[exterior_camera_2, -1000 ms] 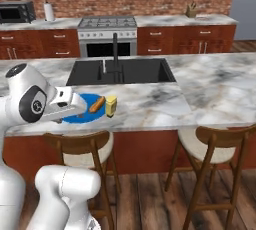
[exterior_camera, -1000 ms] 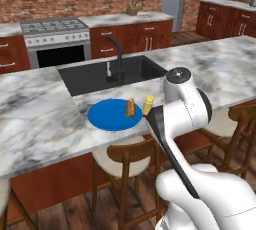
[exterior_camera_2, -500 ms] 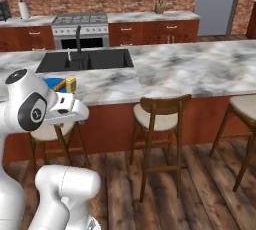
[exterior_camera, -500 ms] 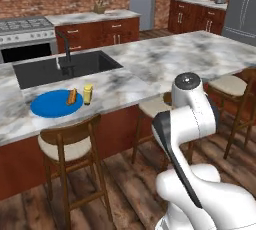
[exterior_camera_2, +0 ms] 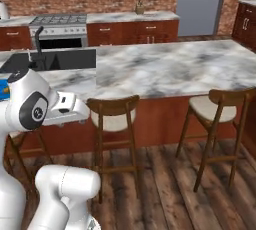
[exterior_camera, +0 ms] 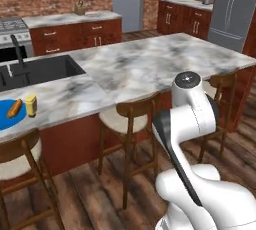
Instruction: Move the hot dog bun to the plate on the dining table and place the condiment next to that plate. Then navigate to the fridge and take the sausage and place it on the plate as well.
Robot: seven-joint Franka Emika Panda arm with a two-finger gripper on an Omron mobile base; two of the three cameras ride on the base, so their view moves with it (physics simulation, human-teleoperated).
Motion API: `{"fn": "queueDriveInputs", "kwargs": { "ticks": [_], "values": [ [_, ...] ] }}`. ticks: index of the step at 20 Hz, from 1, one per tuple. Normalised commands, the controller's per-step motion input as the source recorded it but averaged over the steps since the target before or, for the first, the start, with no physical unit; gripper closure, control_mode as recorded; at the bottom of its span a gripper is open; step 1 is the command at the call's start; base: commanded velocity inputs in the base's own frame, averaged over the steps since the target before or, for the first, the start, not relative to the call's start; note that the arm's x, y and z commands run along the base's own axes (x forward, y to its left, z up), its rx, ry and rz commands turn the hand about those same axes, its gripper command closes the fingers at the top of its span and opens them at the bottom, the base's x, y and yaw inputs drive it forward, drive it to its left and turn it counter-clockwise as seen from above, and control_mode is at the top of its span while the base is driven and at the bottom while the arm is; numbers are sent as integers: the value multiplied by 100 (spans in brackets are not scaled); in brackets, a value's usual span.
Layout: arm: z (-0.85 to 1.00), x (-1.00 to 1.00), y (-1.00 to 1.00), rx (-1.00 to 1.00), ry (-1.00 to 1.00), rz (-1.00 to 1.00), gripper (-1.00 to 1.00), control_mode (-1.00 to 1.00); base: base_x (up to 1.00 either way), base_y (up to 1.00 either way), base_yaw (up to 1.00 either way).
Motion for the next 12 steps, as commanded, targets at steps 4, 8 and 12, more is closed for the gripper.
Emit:
{"fn": "queueDriveInputs", "kwargs": {
  "ticks": [4, 8, 12],
  "values": [
    [0, 0, 0, 0, 0, 0, -100, 100, 2, -100, -2],
    [0, 0, 0, 0, 0, 0, -100, 100, 12, -100, -2],
    [0, 0, 0, 0, 0, 0, -100, 100, 13, -100, -4]
  ]
}}
